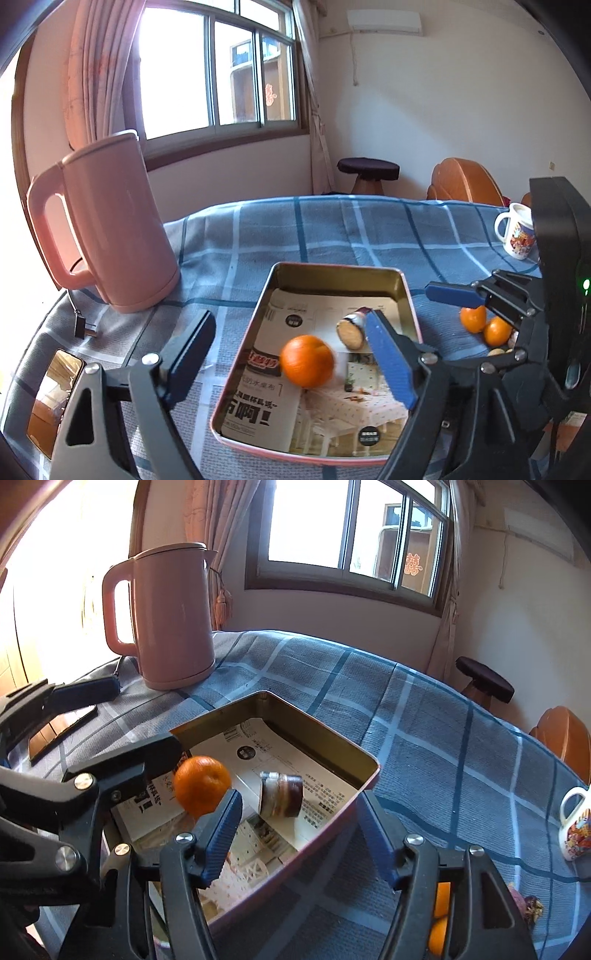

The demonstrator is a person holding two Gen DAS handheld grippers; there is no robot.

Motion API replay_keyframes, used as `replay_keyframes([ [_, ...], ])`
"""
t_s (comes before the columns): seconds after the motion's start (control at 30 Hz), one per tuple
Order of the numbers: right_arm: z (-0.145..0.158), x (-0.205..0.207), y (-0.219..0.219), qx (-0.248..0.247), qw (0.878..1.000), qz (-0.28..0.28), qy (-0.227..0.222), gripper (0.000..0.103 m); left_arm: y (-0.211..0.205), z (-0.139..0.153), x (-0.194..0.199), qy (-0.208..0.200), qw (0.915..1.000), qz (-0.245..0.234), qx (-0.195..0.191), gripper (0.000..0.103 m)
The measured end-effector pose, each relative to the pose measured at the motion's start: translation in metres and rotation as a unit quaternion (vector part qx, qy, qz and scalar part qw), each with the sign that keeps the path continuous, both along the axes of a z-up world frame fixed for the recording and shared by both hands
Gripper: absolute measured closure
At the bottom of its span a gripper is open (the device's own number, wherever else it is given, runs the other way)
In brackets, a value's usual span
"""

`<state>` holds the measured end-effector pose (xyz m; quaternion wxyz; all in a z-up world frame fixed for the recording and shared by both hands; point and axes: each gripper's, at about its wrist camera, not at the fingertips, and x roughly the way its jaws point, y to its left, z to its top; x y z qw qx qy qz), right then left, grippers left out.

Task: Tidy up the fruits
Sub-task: 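Withdraw both tools from the tin back toward the fruit cluster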

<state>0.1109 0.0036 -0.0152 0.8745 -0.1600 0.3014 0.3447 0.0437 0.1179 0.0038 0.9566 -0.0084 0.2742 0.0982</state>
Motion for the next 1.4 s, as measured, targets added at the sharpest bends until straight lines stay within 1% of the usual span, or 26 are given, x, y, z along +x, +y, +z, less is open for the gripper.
replay_keyframes([
  [0.13, 0.002, -0.009, -0.014, -0.006, 1.000, -0.005, -0.012, 0.037, -0.010, 0.003, -0.008, -0.014, 0.9998, -0.008, -0.007, 0.017],
  [0.2, 0.003, -0.013, -0.023, -0.008, 1.000, -0.011, -0.018, 0.037, -0.015, 0.004, -0.010, -0.020, 0.9997, -0.009, -0.011, 0.015],
  [0.27, 0.004, -0.015, -0.034, -0.004, 1.000, -0.018, -0.021, 0.037, -0.021, 0.004, -0.012, -0.028, 0.9994, -0.010, -0.015, 0.014],
  [0.33, 0.005, -0.018, -0.043, 0.000, 0.999, -0.025, -0.023, 0.037, -0.029, 0.003, -0.012, -0.031, 0.9993, -0.015, -0.012, 0.014],
  [0.43, 0.005, -0.021, -0.057, 0.003, 0.999, -0.037, -0.024, 0.037, -0.043, 0.001, -0.012, -0.029, 0.9994, -0.019, -0.005, 0.014],
  [0.53, 0.006, -0.029, -0.077, 0.011, 0.999, -0.048, -0.022, 0.037, -0.052, -0.004, -0.016, -0.027, 0.9991, -0.030, -0.016, 0.014],
  [0.63, 0.007, -0.038, -0.101, 0.020, 0.998, -0.058, -0.020, 0.037, -0.063, -0.009, -0.018, -0.024, 0.9987, -0.040, -0.019, 0.012],
  [0.83, 0.004, -0.047, -0.145, 0.014, 0.996, -0.085, -0.015, 0.037, -0.090, -0.019, -0.016, -0.009, 0.9978, -0.064, -0.018, 0.012],
  [0.97, -0.003, -0.052, -0.169, 0.019, 0.995, -0.100, -0.003, 0.037, -0.103, -0.025, -0.015, 0.001, 0.9969, -0.077, -0.017, 0.012],
  [1.1, -0.017, -0.052, -0.180, 0.015, 0.994, -0.103, 0.023, 0.037, -0.114, -0.029, -0.013, 0.012, 0.9960, -0.088, -0.011, 0.012],
  [1.2, -0.025, -0.048, -0.182, 0.012, 0.994, -0.105, 0.043, 0.037, -0.119, -0.031, -0.010, 0.020, 0.9955, -0.092, -0.007, 0.012],
  [1.3, -0.029, -0.045, -0.179, 0.018, 0.994, -0.093, 0.061, 0.037, -0.123, -0.032, -0.009, 0.025, 0.9952, -0.095, -0.001, 0.012],
  [1.4, -0.033, -0.043, -0.175, 0.011, 0.994, -0.084, 0.071, 0.037, -0.125, -0.035, -0.006, 0.031, 0.9949, -0.096, -0.001, 0.012],
])
